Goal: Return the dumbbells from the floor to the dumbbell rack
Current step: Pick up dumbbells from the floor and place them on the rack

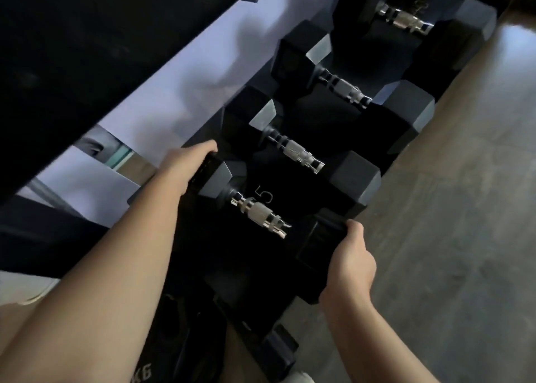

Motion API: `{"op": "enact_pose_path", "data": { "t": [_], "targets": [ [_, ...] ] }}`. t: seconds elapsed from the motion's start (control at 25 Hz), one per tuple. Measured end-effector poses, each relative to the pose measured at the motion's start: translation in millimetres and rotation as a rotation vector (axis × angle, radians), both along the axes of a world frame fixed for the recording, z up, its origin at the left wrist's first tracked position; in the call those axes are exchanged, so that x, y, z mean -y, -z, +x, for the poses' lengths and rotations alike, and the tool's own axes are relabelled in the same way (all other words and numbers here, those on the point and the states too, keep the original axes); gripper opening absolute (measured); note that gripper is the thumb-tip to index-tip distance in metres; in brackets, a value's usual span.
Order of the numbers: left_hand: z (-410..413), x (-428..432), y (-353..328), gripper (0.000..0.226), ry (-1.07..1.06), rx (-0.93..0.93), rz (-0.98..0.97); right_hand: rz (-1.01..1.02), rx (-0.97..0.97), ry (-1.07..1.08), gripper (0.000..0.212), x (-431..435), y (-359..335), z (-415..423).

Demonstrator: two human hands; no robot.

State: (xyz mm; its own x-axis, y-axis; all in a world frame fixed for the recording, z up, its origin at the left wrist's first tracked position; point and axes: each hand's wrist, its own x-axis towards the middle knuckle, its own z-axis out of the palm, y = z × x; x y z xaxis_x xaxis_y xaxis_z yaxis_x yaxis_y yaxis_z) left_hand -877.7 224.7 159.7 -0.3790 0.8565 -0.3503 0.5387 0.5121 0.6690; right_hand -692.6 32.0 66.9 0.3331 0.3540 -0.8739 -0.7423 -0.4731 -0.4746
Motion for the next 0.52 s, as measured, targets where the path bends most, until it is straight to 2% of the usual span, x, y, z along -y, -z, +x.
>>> {"op": "enact_pose_path", "data": {
  "t": [0.04,0.12,0.2,0.28,0.4,0.52],
  "targets": [
    [-3,4,5,0.058,-0.016,-0.062,0.053,0.055,0.038,-0.034,0.091,3,4,0],
    [-9,16,17,0.063,-0.031,-0.198,0.232,0.261,0.254,-0.054,0.085,14,12,-1],
    [-11,27,24,0.062,0.001,-0.224,0.337,0.600,0.581,-0.019,0.059,21,23,1],
    [-13,30,26,0.059,0.004,-0.199,0.340,0.874,0.769,-0.022,0.039,20,35,4],
    [-13,24,25,0.047,-0.018,-0.167,0.329,0.973,0.763,-0.033,0.033,18,44,6],
    [-13,23,26,0.055,-0.071,-0.153,0.372,0.966,0.721,0.019,0.033,16,40,5]
  ]
}}
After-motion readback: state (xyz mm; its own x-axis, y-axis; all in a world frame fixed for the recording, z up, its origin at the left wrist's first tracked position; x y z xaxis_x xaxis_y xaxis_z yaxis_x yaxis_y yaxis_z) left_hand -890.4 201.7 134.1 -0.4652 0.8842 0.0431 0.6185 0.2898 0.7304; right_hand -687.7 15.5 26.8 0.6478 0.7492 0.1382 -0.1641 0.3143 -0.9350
